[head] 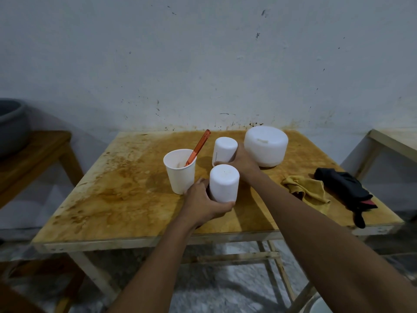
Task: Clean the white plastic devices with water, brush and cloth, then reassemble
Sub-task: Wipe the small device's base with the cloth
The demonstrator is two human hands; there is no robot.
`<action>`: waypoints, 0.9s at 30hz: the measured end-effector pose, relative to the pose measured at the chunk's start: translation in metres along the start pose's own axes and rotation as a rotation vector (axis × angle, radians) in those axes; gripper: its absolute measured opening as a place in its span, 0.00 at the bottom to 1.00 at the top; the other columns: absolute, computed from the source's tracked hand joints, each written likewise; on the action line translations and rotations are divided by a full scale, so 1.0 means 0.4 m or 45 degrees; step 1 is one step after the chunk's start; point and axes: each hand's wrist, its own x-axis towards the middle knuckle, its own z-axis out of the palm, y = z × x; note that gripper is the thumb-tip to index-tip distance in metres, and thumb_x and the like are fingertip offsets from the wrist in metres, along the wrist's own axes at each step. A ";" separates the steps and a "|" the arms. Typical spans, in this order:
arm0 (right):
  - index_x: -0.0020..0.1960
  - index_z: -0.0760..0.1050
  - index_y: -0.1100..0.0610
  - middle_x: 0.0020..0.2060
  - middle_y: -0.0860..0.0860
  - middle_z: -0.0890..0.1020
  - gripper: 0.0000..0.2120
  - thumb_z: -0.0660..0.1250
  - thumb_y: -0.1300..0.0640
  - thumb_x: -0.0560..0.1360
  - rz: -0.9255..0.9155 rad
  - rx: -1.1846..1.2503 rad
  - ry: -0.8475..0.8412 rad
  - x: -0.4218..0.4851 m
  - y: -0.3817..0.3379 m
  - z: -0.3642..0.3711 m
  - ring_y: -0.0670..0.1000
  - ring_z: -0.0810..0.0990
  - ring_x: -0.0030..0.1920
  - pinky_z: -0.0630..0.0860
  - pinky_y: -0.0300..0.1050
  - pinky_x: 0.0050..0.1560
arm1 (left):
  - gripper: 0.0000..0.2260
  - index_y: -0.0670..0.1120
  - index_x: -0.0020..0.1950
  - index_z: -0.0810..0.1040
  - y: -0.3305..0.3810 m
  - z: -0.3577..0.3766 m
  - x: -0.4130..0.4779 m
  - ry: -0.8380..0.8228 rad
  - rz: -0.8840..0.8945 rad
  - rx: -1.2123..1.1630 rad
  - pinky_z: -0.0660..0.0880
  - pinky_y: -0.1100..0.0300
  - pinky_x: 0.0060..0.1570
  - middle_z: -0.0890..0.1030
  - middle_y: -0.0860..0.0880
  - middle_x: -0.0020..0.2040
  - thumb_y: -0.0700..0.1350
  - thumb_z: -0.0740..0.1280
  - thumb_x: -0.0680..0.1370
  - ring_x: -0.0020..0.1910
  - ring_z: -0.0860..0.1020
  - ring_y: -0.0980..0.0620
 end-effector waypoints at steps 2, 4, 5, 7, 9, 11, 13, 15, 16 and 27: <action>0.67 0.61 0.49 0.61 0.48 0.76 0.44 0.79 0.38 0.60 -0.036 0.017 0.030 -0.023 0.006 -0.012 0.52 0.77 0.59 0.78 0.55 0.55 | 0.31 0.53 0.65 0.71 0.004 -0.004 -0.001 -0.015 -0.006 -0.013 0.76 0.64 0.48 0.77 0.55 0.59 0.52 0.80 0.66 0.56 0.77 0.53; 0.66 0.62 0.51 0.57 0.46 0.75 0.42 0.79 0.40 0.62 -0.061 0.029 0.064 -0.053 0.007 -0.028 0.51 0.76 0.56 0.76 0.51 0.50 | 0.33 0.53 0.66 0.71 0.009 -0.011 -0.006 -0.026 -0.021 -0.030 0.76 0.62 0.49 0.77 0.55 0.59 0.51 0.81 0.65 0.57 0.77 0.53; 0.66 0.62 0.51 0.55 0.46 0.75 0.41 0.79 0.41 0.63 -0.068 0.035 0.090 -0.068 0.009 -0.038 0.50 0.76 0.55 0.75 0.49 0.48 | 0.33 0.53 0.67 0.71 0.013 -0.013 -0.010 -0.034 -0.027 -0.047 0.76 0.62 0.49 0.77 0.55 0.60 0.51 0.81 0.66 0.57 0.77 0.52; 0.66 0.62 0.51 0.54 0.45 0.75 0.39 0.79 0.41 0.63 -0.081 0.034 0.134 -0.094 0.009 -0.052 0.50 0.76 0.54 0.74 0.47 0.46 | 0.33 0.53 0.67 0.70 0.016 -0.020 -0.016 -0.045 -0.030 -0.090 0.75 0.67 0.45 0.77 0.55 0.59 0.49 0.81 0.66 0.55 0.77 0.53; 0.66 0.62 0.50 0.55 0.45 0.75 0.39 0.78 0.41 0.64 -0.097 0.035 0.158 -0.128 0.003 -0.067 0.49 0.77 0.54 0.76 0.48 0.47 | 0.32 0.52 0.67 0.70 0.023 -0.029 -0.031 -0.047 -0.008 -0.105 0.73 0.70 0.42 0.77 0.55 0.58 0.49 0.80 0.67 0.56 0.77 0.53; 0.66 0.62 0.50 0.55 0.45 0.75 0.39 0.78 0.41 0.65 -0.120 0.040 0.157 -0.167 -0.007 -0.077 0.49 0.76 0.54 0.76 0.48 0.48 | 0.33 0.53 0.67 0.70 0.023 -0.039 -0.052 -0.050 0.005 -0.095 0.73 0.66 0.49 0.76 0.55 0.59 0.49 0.81 0.67 0.57 0.76 0.54; 0.67 0.62 0.50 0.56 0.45 0.74 0.38 0.78 0.42 0.65 -0.145 0.039 0.149 -0.209 -0.022 -0.080 0.48 0.75 0.54 0.76 0.46 0.47 | 0.33 0.54 0.66 0.69 0.022 -0.058 -0.080 -0.046 -0.005 -0.081 0.73 0.59 0.56 0.75 0.55 0.60 0.48 0.81 0.66 0.58 0.74 0.54; 0.68 0.62 0.50 0.57 0.47 0.75 0.38 0.78 0.43 0.66 -0.177 0.042 0.150 -0.252 -0.041 -0.076 0.48 0.76 0.55 0.78 0.46 0.48 | 0.33 0.55 0.66 0.68 0.018 -0.088 -0.110 -0.030 -0.026 -0.088 0.74 0.55 0.57 0.76 0.55 0.60 0.49 0.81 0.66 0.58 0.74 0.54; 0.68 0.62 0.50 0.58 0.47 0.75 0.38 0.78 0.44 0.66 -0.194 0.048 0.149 -0.270 -0.051 -0.074 0.48 0.76 0.55 0.79 0.45 0.48 | 0.33 0.55 0.66 0.68 0.016 -0.106 -0.123 -0.018 -0.033 -0.095 0.75 0.56 0.56 0.76 0.56 0.59 0.49 0.81 0.66 0.57 0.75 0.55; 0.69 0.61 0.48 0.57 0.43 0.72 0.38 0.77 0.45 0.67 -0.411 0.093 -0.081 -0.427 -0.250 0.029 0.46 0.75 0.56 0.79 0.41 0.47 | 0.45 0.50 0.69 0.70 -0.028 -0.350 -0.294 0.272 -0.190 0.028 0.78 0.47 0.58 0.78 0.52 0.61 0.65 0.78 0.56 0.59 0.77 0.49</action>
